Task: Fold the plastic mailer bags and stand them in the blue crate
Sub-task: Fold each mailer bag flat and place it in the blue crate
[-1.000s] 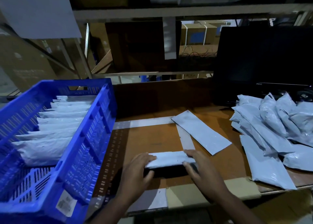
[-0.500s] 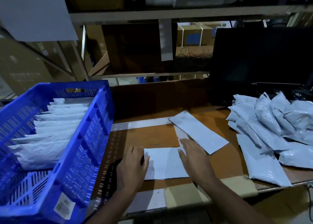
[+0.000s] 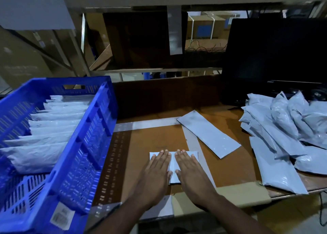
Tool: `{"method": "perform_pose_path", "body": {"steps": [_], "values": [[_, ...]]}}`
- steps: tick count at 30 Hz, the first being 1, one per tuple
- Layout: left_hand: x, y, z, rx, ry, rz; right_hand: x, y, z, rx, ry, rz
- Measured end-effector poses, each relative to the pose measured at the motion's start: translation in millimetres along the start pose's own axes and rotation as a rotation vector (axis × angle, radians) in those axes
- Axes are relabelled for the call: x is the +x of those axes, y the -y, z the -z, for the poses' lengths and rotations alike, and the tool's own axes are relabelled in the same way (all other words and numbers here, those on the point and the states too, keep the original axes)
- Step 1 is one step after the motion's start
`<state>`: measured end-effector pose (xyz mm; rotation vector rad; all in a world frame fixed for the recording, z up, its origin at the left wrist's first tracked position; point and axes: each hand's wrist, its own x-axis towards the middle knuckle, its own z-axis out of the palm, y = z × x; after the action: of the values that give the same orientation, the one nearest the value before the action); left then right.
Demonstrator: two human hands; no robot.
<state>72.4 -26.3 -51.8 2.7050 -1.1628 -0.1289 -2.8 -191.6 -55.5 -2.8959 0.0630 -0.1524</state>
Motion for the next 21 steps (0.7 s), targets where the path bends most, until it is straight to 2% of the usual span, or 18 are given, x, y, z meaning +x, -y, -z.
{"method": "perform_pose_path", "body": {"steps": [3,10,14,21], "values": [[-2.5,1.0,-1.8,-0.016,0.013,-0.01,-4.2,-0.4,-2.8,0.024,0.048,-0.052],[-5.0,-1.9,2.6,-0.026,-0.001,-0.008,-7.2,-0.6,1.1,-0.004,-0.015,-0.027],[-5.8,0.4,-2.9,-0.038,-0.017,0.032,-10.3,2.8,6.7,0.054,0.003,-0.096],[-2.6,3.4,-5.9,-0.035,0.001,0.054,-14.0,-0.8,7.9,-0.009,0.06,-0.194]]}}
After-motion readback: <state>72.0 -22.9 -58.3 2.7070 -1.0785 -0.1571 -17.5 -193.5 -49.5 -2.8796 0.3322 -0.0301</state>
